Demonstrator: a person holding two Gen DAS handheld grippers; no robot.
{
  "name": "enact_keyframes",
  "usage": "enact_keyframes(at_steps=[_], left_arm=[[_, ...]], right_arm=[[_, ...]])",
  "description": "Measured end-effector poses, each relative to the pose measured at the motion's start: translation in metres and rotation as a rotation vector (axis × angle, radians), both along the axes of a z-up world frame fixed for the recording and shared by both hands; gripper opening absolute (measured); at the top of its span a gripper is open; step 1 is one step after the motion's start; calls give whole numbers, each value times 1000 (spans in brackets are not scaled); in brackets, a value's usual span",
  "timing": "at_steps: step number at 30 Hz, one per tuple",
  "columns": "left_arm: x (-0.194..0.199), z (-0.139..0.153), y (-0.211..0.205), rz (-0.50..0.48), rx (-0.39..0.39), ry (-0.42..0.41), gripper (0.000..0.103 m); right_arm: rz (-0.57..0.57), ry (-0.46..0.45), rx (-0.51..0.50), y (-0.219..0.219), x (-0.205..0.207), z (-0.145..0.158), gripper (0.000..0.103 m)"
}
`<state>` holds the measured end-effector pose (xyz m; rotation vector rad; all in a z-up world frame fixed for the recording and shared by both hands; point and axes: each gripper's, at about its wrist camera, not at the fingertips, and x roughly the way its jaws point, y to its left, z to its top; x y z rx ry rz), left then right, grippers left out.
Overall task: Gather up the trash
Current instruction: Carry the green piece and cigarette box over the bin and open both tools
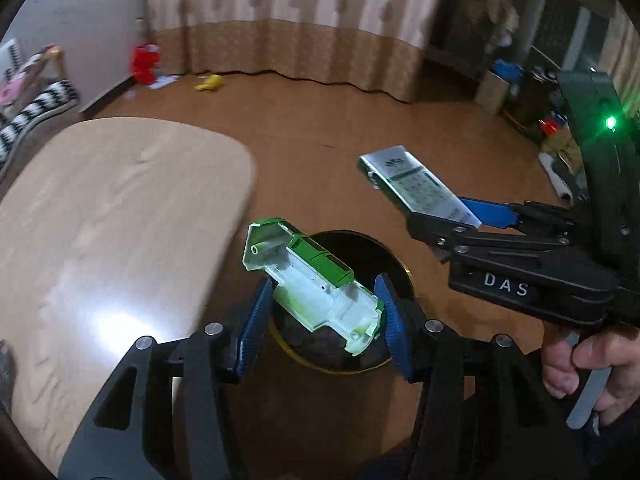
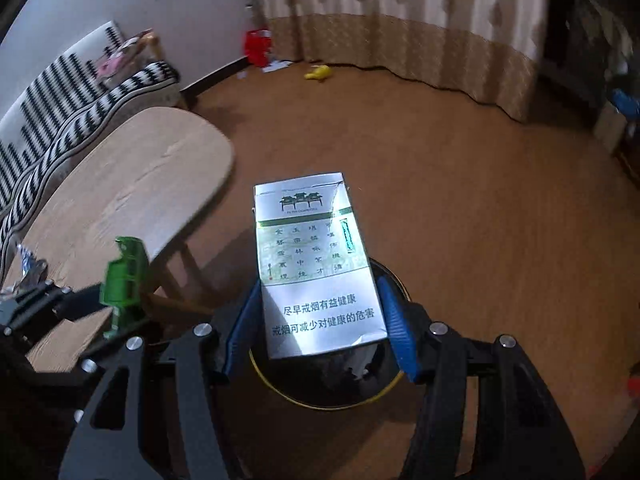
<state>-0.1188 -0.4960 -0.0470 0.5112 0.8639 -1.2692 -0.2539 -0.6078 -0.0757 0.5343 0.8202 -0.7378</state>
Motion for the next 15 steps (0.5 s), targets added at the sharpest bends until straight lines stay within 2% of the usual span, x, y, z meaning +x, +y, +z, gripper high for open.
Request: enact_keyframes(at_steps=[9, 15], left_arm=[[3, -34, -33, -61, 55, 78, 52], [5, -42, -38, -78, 65, 98, 52]], right_arm=[[-36, -28, 76, -22, -6, -19, 58], [-34, -27, 87, -26, 1, -21, 58]])
